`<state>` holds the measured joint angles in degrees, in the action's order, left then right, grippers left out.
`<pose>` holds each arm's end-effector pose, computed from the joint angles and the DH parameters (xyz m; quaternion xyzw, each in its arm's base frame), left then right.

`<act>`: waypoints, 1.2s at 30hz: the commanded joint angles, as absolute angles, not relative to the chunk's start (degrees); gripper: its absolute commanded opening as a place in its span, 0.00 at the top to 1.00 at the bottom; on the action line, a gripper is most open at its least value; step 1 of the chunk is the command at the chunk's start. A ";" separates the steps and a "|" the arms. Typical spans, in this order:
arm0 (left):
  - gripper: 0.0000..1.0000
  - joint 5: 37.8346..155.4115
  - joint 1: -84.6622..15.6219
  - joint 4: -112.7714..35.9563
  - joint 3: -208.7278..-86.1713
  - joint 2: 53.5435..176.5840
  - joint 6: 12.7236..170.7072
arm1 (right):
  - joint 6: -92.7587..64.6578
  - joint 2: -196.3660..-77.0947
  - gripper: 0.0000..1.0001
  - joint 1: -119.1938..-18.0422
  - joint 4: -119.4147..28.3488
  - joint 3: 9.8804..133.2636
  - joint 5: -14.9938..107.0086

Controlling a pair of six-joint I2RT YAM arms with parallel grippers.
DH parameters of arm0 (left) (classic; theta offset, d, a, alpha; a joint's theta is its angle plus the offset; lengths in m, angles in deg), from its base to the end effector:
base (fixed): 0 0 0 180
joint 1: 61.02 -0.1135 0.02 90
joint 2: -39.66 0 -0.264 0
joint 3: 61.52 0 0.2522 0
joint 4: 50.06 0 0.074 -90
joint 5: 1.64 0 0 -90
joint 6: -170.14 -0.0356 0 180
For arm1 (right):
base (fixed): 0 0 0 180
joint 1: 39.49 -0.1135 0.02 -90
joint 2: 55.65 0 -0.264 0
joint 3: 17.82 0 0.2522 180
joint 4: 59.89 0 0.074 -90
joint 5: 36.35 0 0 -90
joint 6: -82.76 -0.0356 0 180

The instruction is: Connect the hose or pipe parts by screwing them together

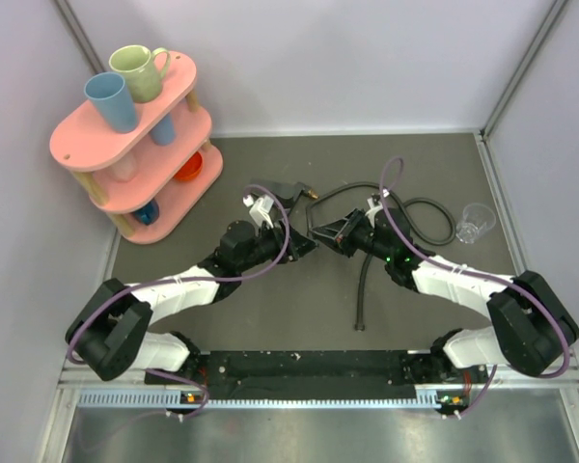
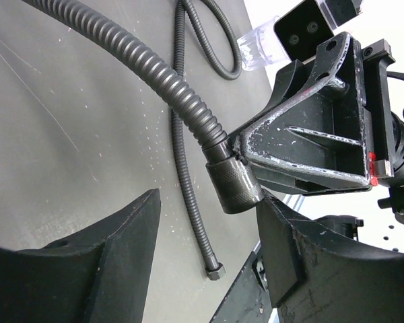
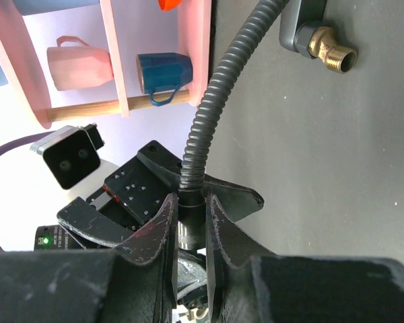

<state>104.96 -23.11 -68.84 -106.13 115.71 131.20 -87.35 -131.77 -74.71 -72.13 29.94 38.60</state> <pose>0.2123 -0.1782 0.2145 0.0011 0.7778 -0.5137 0.3621 0.2256 0.1706 0.2199 0.2298 0.7624 0.5594 0.2302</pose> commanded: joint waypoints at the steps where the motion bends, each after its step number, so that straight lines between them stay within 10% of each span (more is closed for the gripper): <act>1: 0.36 103.92 -22.88 -72.34 -108.50 116.03 130.94 | -86.69 -129.65 1.00 -75.61 -75.92 29.16 38.79; 36: 0.25 104.53 -22.88 -75.06 -108.06 115.60 132.43 | -82.21 -128.07 1.00 -75.61 -71.88 29.07 40.20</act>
